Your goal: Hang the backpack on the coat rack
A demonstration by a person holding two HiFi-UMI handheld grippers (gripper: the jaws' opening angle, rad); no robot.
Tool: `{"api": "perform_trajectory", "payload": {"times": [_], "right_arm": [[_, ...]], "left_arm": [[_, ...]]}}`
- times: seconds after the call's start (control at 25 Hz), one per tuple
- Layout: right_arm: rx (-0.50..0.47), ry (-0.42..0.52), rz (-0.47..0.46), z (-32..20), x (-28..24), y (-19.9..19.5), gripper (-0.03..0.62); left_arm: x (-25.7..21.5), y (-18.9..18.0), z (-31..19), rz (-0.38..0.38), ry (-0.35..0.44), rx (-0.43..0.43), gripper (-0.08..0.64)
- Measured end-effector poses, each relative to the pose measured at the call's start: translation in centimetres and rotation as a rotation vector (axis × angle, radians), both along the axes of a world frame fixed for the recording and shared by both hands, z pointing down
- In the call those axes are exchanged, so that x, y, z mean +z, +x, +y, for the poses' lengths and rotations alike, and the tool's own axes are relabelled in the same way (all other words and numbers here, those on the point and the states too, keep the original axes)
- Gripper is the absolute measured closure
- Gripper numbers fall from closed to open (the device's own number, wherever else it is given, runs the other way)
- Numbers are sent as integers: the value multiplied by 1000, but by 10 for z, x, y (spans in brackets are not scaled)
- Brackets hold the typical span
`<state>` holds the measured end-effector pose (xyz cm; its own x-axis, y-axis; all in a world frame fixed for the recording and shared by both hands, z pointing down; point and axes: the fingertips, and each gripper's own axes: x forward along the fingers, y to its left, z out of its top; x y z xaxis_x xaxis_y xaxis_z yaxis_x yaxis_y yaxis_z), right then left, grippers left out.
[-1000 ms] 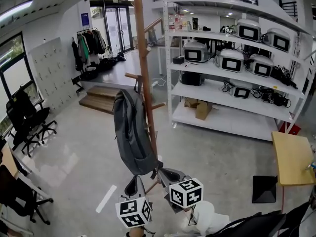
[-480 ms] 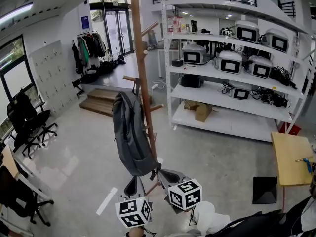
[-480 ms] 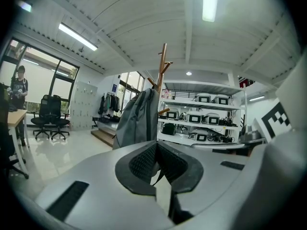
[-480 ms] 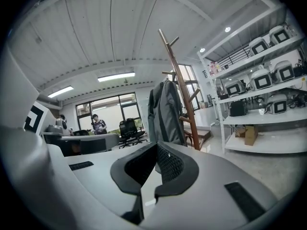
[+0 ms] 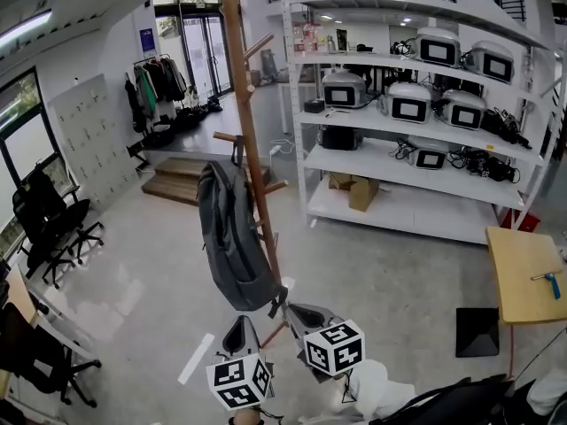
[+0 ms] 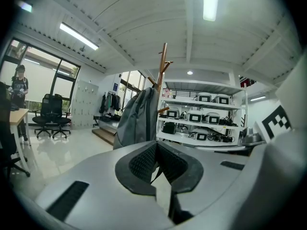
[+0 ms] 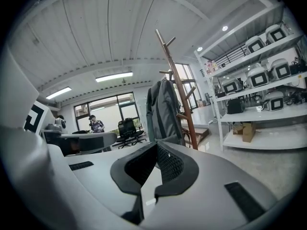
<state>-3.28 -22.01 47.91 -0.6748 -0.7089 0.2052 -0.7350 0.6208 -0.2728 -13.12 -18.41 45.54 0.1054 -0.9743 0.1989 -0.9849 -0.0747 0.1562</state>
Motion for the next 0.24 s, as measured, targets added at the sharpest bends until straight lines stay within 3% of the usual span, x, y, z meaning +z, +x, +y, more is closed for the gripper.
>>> {"api": "perform_trajectory", "payload": {"times": [0.24], "right_arm": [[8,-8,1,5,3,4,580]], "left_arm": [[2,2,6,3,-4,3,557]]}}
